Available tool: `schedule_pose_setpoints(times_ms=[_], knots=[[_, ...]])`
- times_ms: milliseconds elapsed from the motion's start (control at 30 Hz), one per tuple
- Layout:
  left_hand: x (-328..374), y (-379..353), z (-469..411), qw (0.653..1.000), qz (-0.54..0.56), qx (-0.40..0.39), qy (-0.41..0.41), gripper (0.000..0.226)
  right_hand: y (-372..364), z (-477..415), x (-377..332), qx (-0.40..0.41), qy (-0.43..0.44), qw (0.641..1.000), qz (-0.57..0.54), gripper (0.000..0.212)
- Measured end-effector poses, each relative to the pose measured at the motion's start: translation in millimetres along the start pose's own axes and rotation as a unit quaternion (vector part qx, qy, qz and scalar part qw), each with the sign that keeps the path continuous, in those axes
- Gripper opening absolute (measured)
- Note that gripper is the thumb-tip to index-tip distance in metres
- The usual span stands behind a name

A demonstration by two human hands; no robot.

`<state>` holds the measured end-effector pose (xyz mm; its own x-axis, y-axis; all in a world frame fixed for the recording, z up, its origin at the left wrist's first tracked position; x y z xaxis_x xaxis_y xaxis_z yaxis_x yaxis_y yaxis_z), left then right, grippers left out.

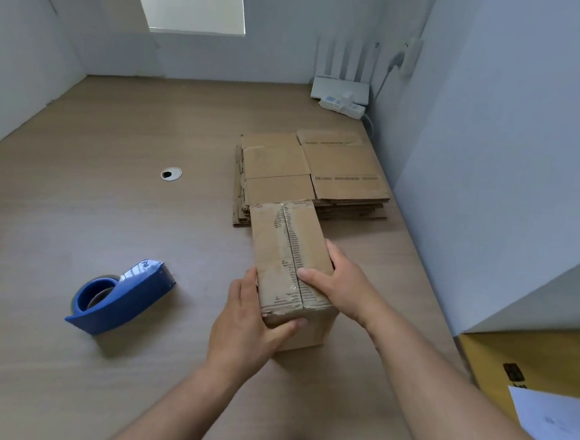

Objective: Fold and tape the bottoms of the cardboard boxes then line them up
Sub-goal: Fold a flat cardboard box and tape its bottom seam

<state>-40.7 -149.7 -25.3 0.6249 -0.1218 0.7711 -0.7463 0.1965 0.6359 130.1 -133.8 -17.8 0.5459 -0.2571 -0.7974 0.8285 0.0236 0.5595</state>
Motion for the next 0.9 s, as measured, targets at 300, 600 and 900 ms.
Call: schedule_pose_setpoints(times_ms=[300, 600, 900], knots=[[-14, 18, -33, 0.998, -0.013, -0.055, 0.001, 0.113, -11, -28, -14, 0.024, -0.016, 1.0, 0.013, 0.054], [-92, 108, -39, 0.989, -0.072, 0.087, 0.092, 0.074, 28, -22, -32, 0.211, 0.007, 0.976, 0.05, 0.063], [-177, 130, -50, 0.929, -0.206, 0.043, 0.303, 0.048, 15, -8, -76, 0.316, 0.113, 0.938, 0.083, 0.044]])
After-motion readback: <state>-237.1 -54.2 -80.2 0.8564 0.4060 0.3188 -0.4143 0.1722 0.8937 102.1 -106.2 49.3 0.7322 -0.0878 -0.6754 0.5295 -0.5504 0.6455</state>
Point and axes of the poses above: each hand's wrist, its own z-axis away from the middle knuckle, its own y-axis out of the back of the hand, x = y × z, the point moved 6 cm from there along -z, towards the middle knuckle, and after that the axes turned 9 degrees about z, right-handed, at the moved point
